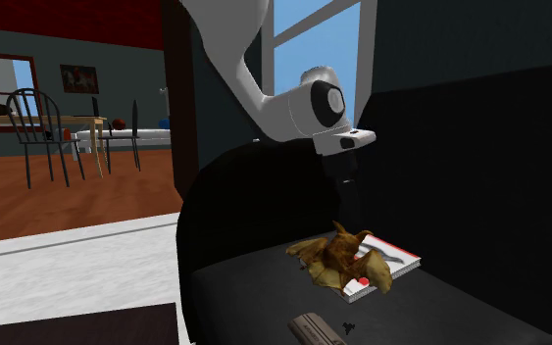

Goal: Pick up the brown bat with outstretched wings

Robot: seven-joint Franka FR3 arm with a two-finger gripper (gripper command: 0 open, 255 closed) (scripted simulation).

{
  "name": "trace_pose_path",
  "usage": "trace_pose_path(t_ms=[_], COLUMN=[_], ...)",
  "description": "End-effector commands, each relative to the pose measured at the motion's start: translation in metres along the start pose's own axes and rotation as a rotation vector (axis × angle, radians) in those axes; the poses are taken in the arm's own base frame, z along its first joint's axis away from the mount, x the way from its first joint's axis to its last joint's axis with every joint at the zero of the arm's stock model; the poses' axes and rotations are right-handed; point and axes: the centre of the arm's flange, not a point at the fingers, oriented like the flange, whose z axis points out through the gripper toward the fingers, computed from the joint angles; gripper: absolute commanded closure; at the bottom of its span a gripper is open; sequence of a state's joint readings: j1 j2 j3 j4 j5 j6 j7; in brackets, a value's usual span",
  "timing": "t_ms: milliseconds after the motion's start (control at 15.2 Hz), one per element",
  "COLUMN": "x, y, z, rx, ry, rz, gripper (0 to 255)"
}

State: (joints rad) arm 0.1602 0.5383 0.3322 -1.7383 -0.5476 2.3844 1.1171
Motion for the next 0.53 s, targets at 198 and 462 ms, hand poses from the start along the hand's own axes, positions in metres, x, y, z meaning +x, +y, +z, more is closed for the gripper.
trace_pose_path(t_ms=[198, 462], x=[0.015, 0.009], y=[-0.031, -0.031], z=[0.031, 0.051], rx=[0.002, 0.002], ry=[0.026, 0.026], rz=[0.021, 0.021], gripper=[0, 0])
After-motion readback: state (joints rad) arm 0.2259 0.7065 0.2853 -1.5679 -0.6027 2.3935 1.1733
